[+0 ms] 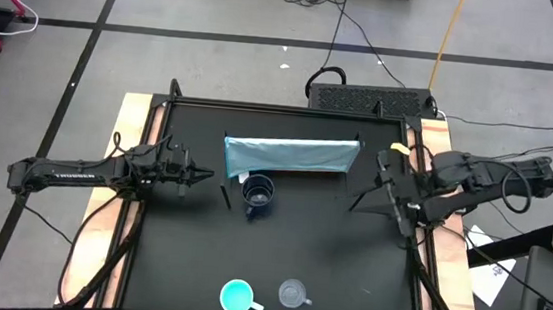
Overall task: Stack small to large cups/mugs on shelf
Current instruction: Move the light blue mug to the center of the table
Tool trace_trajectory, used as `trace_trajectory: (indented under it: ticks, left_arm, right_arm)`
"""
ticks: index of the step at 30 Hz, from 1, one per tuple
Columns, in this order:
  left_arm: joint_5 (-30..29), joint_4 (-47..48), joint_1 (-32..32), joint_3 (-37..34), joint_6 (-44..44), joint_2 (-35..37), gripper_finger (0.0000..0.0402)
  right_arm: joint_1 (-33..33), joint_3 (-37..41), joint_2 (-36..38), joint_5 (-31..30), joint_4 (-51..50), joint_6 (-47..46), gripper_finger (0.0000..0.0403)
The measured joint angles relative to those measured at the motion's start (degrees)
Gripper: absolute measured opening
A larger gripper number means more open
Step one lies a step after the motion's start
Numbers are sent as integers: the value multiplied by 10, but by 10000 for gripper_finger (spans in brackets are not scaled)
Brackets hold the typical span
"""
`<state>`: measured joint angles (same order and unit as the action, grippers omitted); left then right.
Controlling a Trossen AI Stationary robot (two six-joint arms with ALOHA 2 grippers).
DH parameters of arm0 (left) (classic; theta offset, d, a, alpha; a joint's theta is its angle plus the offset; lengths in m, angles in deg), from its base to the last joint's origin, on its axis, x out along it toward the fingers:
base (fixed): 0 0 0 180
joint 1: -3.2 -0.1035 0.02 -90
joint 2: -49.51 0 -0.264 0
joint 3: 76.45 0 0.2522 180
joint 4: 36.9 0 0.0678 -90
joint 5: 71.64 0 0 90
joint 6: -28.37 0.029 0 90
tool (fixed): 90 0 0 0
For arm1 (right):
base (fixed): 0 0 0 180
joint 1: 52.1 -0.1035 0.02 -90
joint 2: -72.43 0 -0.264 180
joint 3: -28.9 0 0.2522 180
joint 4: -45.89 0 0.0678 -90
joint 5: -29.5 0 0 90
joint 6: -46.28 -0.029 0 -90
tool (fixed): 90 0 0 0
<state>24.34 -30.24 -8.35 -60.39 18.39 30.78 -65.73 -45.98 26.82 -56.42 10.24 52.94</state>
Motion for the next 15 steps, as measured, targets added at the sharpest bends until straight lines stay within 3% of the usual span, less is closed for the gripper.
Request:
trace_trajectory:
  ticks: [15]
  left_arm:
    - [0,-3,0,0,-5,0,21]
  right_arm:
    - [0,44,33,28,12,-30,139]
